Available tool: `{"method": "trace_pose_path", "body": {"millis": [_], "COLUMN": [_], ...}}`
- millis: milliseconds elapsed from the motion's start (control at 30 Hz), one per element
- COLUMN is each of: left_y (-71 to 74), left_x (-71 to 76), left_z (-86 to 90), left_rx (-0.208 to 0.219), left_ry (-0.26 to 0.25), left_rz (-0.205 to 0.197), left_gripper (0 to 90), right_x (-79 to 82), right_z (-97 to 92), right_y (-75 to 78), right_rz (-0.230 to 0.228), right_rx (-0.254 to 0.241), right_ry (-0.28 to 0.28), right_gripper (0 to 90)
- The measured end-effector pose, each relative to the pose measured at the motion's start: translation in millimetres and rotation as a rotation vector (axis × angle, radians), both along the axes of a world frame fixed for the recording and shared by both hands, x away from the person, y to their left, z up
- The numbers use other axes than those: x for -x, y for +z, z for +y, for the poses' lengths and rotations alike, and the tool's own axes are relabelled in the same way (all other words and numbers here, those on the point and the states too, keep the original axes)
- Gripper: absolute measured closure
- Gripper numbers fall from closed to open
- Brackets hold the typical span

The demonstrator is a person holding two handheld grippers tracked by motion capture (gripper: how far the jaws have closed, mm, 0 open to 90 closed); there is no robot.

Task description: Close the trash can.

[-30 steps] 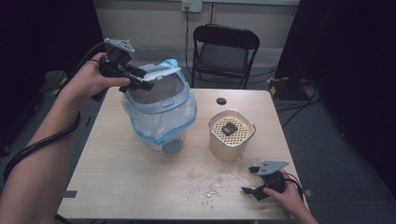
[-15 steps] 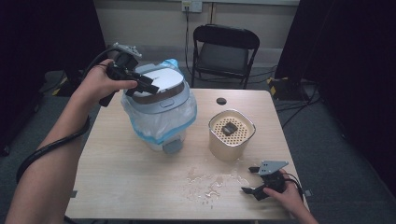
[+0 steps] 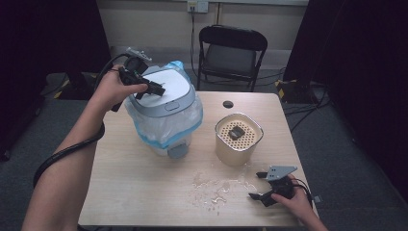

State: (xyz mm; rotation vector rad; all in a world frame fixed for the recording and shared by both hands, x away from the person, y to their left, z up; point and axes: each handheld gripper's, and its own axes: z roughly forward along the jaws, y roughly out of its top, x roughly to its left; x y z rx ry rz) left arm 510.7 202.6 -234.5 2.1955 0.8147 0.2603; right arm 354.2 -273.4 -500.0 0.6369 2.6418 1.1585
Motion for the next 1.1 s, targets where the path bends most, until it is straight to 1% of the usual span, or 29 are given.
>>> {"method": "trace_pose_path", "body": {"millis": [67,133,200,300,433,467,500,533,667,700,767,800,900,967,1033,1067,1100], "left_y": [-1.5,-3.0,-3.3,-4.0,-3.5,-5.2,-5.4,-5.4,-10.2,-10.6,-10.1,-8.6,-6.7,-5.7,-5.0,-4.3,-3.8], "left_x": [-0.7,-0.8,-0.8,-0.1,0.2,-0.1,0.6,1.0,1.9,2.2,2.8,3.0,3.6,3.7,4.9,5.7,6.9], "left_z": [0.2,0.0,0.3,0.5,-1.2,-2.1,-3.5,-4.3,-2.0,-1.1,-1.7,-3.2,-5.9,-5.7,-5.8,-5.3,-5.4], "left_rx": [0.007,0.009,0.008,0.012,0.0,-0.022,-0.017,-0.022,0.041,0.043,0.043,0.03,0.025,0.023,0.015,0.013,0.005], "left_ry": [0.014,0.015,0.014,0.025,0.03,0.017,0.019,0.023,0.019,0.01,0.011,-0.006,-0.008,0.007,0.001,-0.003,-0.007], "left_rz": [-0.014,-0.032,-0.034,-0.037,-0.036,-0.039,-0.038,-0.041,-0.043,-0.049,-0.051,-0.048,-0.034,-0.03,-0.023,-0.012,-0.014], "left_gripper": [74.0,75.0,76.4,78.4,78.5,79.5,80.1,80.1,80.3,80.2,79.7,77.1,68.1,58.0,49.9,47.3,46.6], "right_x": [0.0,0.0,0.0,0.0,0.2,0.1,0.0,0.0,0.2,0.3,0.2,0.2,0.2,0.4,0.6,0.6,0.8], "right_z": [0.0,0.0,0.0,0.0,-0.1,0.0,0.0,0.0,0.0,0.1,0.0,0.0,0.0,0.0,0.0,-0.1,-0.2], "right_y": [0.0,0.0,0.0,0.0,0.2,0.1,-0.1,0.0,0.1,0.1,0.1,0.1,0.2,0.2,0.0,0.0,0.0], "right_rz": [0.0,0.0,0.0,0.0,-0.001,-0.001,-0.001,0.0,-0.001,0.0,-0.001,-0.001,-0.001,-0.001,0.0,0.0,0.0], "right_rx": [0.0,0.0,0.0,0.0,0.003,0.001,0.0,0.0,0.003,0.003,0.003,0.003,0.003,0.003,0.001,0.0,0.001], "right_ry": [0.0,0.0,0.0,0.0,-0.002,-0.001,0.0,0.0,0.0,-0.001,0.0,0.0,0.0,0.0,0.002,0.002,0.004], "right_gripper": [13.4,13.3,13.3,13.3,13.3,13.3,13.3,13.2,13.2,13.2,13.2,13.2,13.2,13.1,13.2,13.2,13.2]}}
